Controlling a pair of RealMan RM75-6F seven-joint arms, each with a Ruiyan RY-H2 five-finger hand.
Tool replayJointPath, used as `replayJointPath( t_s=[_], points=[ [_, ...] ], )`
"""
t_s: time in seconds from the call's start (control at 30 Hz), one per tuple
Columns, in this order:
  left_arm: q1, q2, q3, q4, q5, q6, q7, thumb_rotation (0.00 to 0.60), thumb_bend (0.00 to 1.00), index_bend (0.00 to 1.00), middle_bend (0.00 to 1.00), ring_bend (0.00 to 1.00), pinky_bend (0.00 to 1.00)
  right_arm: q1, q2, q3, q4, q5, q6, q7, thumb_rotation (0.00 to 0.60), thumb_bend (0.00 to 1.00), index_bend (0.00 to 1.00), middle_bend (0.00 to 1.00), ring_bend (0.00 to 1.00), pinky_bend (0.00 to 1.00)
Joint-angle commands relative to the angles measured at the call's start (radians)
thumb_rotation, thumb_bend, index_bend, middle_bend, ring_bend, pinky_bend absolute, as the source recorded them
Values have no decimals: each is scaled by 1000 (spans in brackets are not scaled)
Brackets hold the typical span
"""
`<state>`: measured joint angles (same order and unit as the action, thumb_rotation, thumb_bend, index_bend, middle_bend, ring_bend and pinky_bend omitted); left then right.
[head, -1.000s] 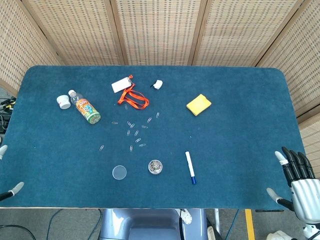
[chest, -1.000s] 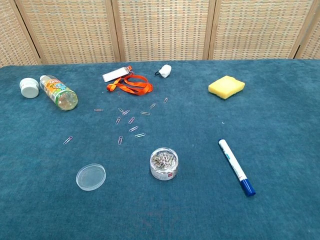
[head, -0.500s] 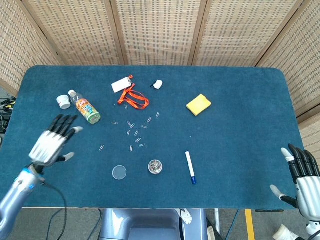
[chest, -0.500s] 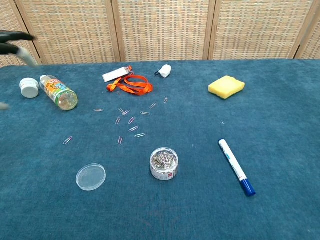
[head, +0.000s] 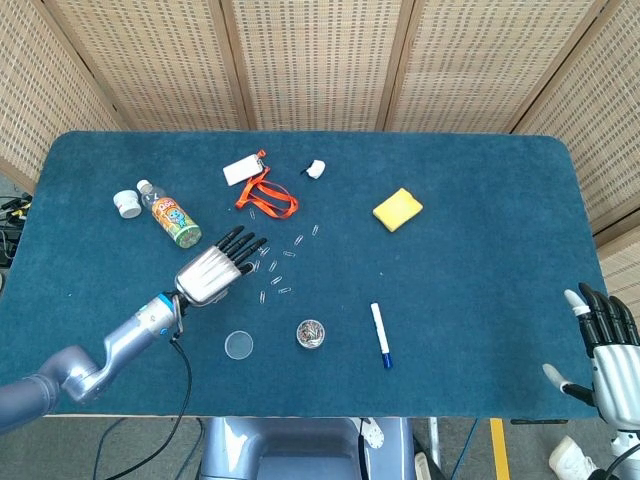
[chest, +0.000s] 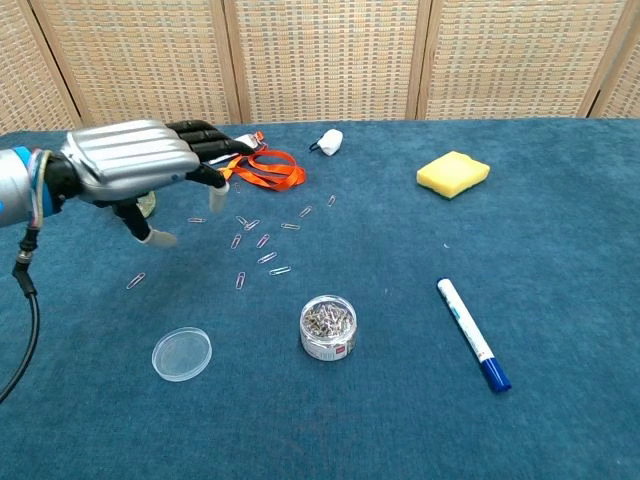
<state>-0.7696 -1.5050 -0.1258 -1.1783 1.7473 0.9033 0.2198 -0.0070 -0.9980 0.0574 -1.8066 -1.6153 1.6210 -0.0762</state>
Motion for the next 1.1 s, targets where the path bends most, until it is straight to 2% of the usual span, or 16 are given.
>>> replayJointPath(
  t_s=[0.03, 0.13, 0.5, 0.67, 1.1],
  points=[
    [-29, -30, 12, 33, 2, -28, 19, 600, 270, 412, 0, 0, 0, 1, -1, 3, -1, 6, -1, -5, 600, 0, 0, 0, 0, 0],
    [-51, -62, 23, 64, -3, -48, 29, 600, 297, 413, 0, 0, 0, 2, -4, 5, -1, 13, -4, -12, 600, 0, 0, 0, 0, 0],
    [-88, -142, 64, 138, -22, -76, 27, 600, 296, 425, 0, 0, 0, 3, -7, 15, 1, 38, -9, -14, 600, 0, 0, 0, 0, 0],
    [-114, -172, 82, 172, -21, -84, 64, 600, 296, 425, 0, 0, 0, 0, -3, 19, 1, 46, -3, -5, 600, 0, 0, 0, 0, 0],
    [-128, -220, 98, 194, -68, -103, 123, 600, 299, 427, 0, 0, 0, -5, 7, 25, 3, 56, 6, 25, 600, 0, 0, 0, 0, 0]
  ],
)
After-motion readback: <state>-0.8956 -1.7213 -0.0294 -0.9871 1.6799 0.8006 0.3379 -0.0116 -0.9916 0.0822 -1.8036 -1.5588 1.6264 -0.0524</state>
